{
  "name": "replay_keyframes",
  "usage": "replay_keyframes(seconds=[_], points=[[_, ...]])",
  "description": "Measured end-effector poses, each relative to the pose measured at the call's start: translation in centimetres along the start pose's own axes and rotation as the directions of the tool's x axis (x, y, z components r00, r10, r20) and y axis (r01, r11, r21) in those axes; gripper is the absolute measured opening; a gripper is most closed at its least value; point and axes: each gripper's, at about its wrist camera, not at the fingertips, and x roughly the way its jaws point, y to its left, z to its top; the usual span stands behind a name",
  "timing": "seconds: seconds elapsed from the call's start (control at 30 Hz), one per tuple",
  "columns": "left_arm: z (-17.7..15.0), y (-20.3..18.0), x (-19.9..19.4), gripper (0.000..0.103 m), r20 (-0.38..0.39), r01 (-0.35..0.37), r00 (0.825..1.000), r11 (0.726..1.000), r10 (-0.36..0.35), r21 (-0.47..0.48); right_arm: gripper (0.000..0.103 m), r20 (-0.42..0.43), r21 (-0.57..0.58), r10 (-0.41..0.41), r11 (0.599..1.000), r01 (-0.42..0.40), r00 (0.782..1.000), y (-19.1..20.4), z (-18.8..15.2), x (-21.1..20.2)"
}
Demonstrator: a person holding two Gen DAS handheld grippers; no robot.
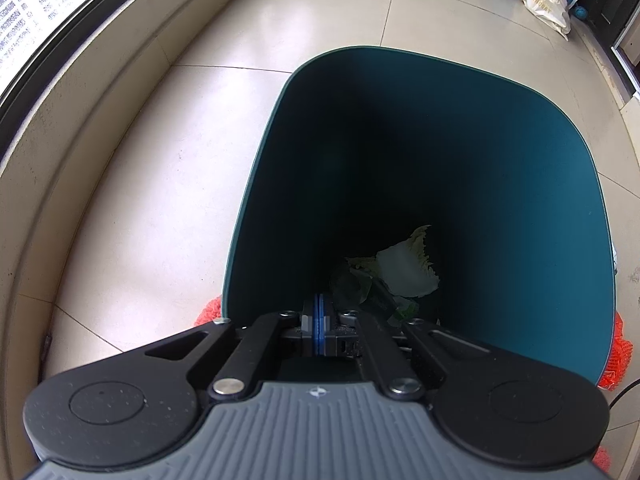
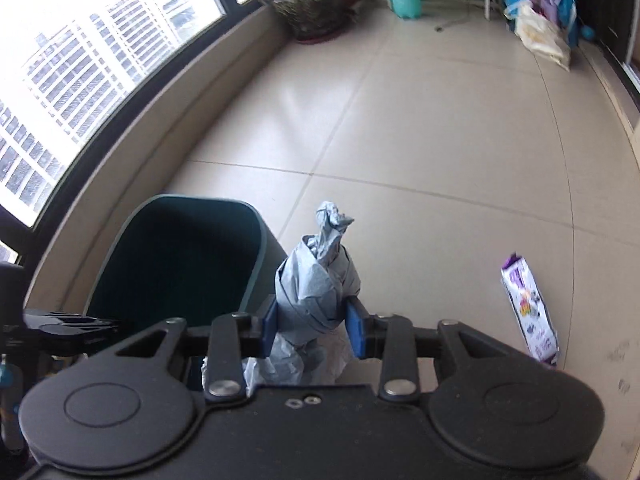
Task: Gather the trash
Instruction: 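Lift the grey-blue bag over the bin and open the right tool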
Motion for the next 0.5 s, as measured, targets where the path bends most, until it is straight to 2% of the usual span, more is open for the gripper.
replay_keyframes(seconds=[0.1, 0.2, 0.33, 0.5], points=[[0.1, 0.1, 0.0, 0.000, -0.002, 0.002, 1.000, 1.000, -0.002, -0.003, 0.034, 0.040, -0.090, 0.049, 0.995, -0.045, 0.998, 3.7, 1.9, -1.7], [0.2, 0.4, 0.1, 0.000, -0.003, 0.015, 1.000, 1.000, -0.015, -0.011, 0.034, 0.049, -0.178, 0.069, 0.982, -0.059, 0.996, 7.2, 2.9, -1.1], [0.2, 0.6, 0.0, 0.000, -0.003, 0.025, 1.000, 1.000, -0.025, -0.014, 0.034, 0.005, -0.255, 0.067, 0.965, -0.063, 0.998, 10.2, 3.1, 2.8], [0.2, 1.0, -0.1, 0.000, -0.003, 0.045, 0.999, 0.999, -0.045, -0.023, 0.034, -0.085, -0.327, 0.013, 0.944, -0.041, 0.996, 12.3, 2.0, 8.9]])
